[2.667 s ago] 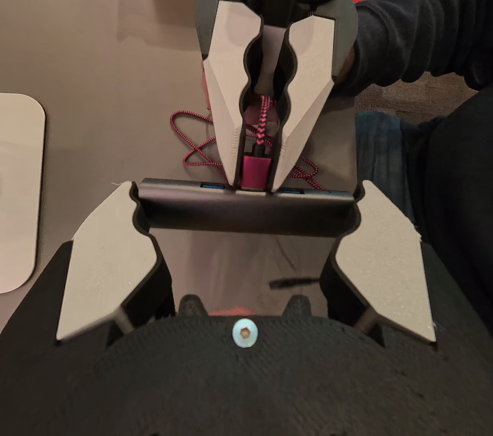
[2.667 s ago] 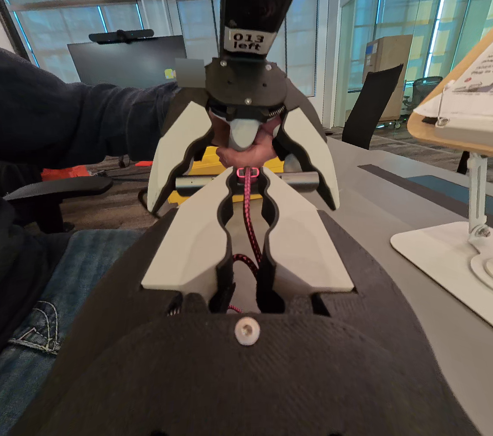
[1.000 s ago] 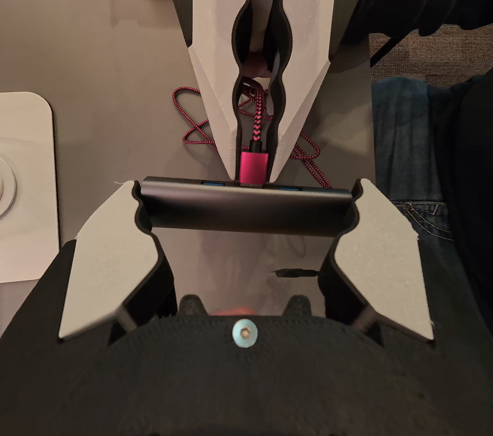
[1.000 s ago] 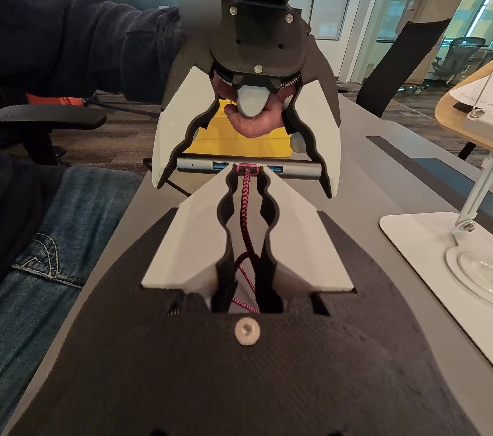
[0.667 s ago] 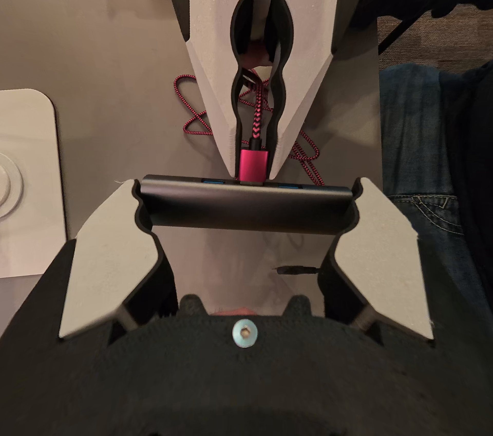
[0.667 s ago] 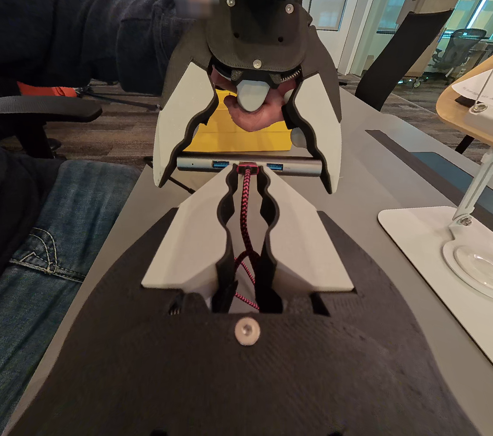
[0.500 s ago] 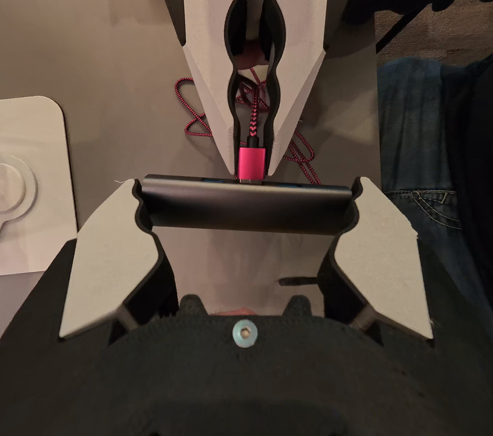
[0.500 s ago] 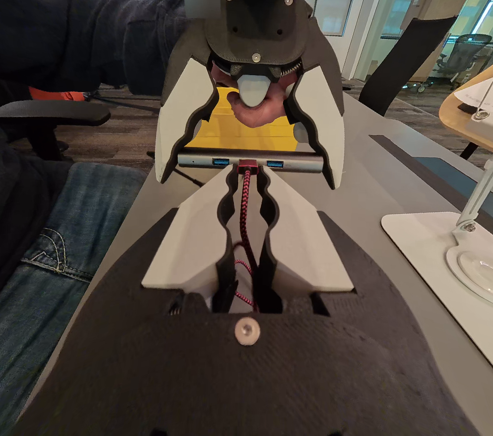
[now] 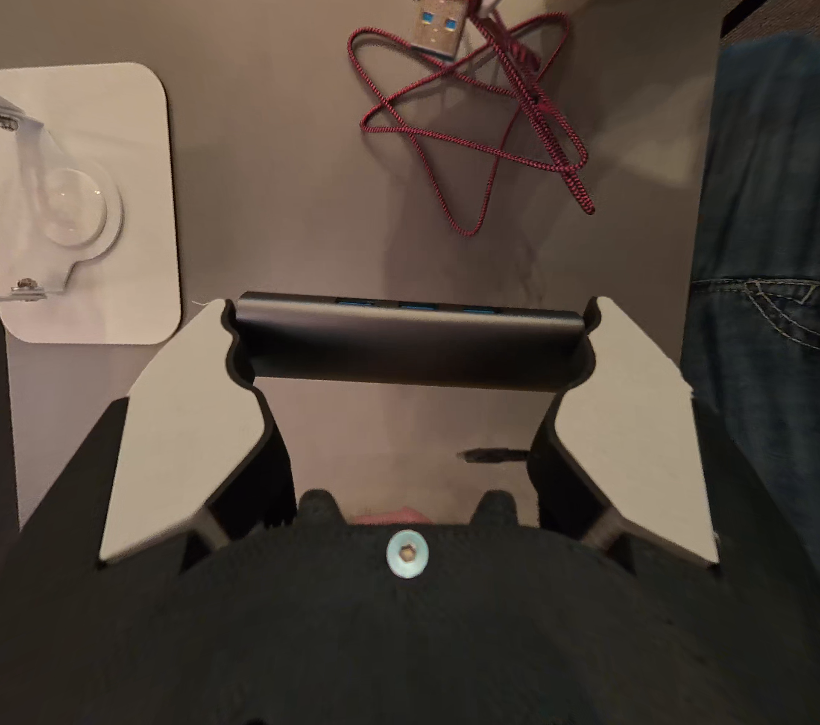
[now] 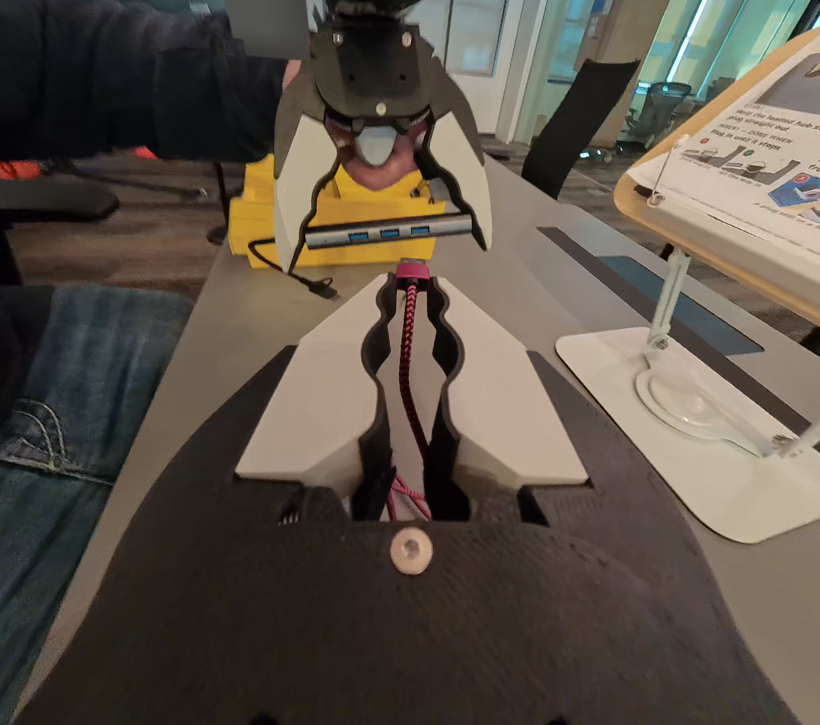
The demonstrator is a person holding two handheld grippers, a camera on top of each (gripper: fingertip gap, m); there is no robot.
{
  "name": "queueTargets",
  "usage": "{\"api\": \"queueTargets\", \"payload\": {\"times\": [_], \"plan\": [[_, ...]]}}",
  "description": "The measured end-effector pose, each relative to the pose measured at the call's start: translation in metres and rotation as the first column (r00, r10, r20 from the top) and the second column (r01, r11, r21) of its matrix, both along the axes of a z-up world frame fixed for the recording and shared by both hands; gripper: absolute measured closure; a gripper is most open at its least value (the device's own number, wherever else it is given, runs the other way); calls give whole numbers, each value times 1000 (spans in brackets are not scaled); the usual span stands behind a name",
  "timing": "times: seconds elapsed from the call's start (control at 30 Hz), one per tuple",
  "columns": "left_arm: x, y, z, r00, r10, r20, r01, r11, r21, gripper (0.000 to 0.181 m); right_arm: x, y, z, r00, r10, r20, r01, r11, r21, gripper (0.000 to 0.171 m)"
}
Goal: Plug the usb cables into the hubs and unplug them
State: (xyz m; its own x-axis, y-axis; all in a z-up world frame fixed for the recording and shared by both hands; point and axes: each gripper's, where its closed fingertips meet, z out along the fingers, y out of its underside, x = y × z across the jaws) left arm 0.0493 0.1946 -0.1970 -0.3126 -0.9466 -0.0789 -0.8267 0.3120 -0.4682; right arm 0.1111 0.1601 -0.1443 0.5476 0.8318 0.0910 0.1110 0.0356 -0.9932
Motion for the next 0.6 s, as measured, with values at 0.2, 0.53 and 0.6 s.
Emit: {"api": "queueTargets", "payload": {"times": [0.2, 0.53, 0.6], "plan": [[-11, -2, -7, 999, 34, 5, -34, 999, 1, 44, 4, 0, -47, 983, -35, 178, 63, 986, -157, 158], [-16, -14, -24, 999, 35, -11, -35, 999, -8, 44, 22, -26, -99, 894, -6, 447, 152, 944, -292, 114], [-16, -17, -23, 999, 34, -5, -34, 999, -10, 44, 25, -36, -102, 858, 55, 511, 123, 943, -308, 104]]}}
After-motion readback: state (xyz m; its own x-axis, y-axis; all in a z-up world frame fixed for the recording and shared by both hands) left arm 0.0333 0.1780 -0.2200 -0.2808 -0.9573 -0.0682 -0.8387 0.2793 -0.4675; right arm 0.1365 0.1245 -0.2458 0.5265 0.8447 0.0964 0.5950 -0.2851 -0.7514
